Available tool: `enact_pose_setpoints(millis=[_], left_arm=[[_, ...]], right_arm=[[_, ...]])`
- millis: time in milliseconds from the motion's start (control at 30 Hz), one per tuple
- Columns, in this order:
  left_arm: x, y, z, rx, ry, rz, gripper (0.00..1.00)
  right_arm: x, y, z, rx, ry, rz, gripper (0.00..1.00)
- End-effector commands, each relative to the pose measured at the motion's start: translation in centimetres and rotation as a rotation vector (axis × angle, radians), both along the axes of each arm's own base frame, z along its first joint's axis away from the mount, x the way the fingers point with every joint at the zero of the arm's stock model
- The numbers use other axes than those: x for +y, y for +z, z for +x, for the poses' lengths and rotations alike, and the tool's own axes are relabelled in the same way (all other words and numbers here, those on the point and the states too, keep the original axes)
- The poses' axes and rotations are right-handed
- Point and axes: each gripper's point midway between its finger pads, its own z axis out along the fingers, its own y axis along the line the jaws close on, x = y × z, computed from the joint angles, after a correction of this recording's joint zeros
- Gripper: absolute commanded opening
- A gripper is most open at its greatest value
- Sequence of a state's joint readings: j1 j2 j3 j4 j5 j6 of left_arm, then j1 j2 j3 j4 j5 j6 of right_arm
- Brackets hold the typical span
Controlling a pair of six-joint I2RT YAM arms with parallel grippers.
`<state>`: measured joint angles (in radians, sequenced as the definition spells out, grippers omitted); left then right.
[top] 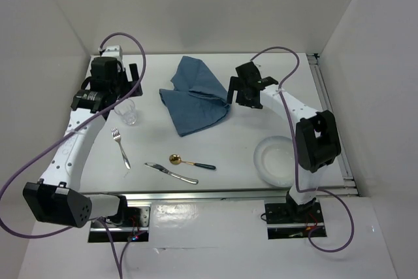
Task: Set the dinner table for one person
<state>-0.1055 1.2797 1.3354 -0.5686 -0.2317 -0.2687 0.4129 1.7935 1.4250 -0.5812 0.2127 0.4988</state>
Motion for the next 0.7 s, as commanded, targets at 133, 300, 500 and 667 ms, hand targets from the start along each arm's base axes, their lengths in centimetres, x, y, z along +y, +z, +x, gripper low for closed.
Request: enact_pose_setpoints(millis=[133, 300, 500, 667], left_arm=[[-0.5, 2.2, -0.6, -0.075, -0.016, -0.04, 1.0], [-1.0, 4.1, -0.5, -0.113, 0.021, -0.129, 1.0], [-0.6, 2.7, -1.0, 0.025, 0.064, -0.13, 0.94], [0.0, 4.1, -2.1, -0.019, 0.085, -0.137, 0.93]], right_arm=[[4.5, 3.5, -0.8, -0.107, 0.11, 0.064, 1.0], [13.4, 2.6, -4.0, -0.127, 0.377, 0.014, 1.0], [21.9, -1.5, -7.2, -0.117, 0.668, -0.045, 0.93], [26.5, -4.1, -7.0, -0.116, 0.75, -0.117, 0.91]])
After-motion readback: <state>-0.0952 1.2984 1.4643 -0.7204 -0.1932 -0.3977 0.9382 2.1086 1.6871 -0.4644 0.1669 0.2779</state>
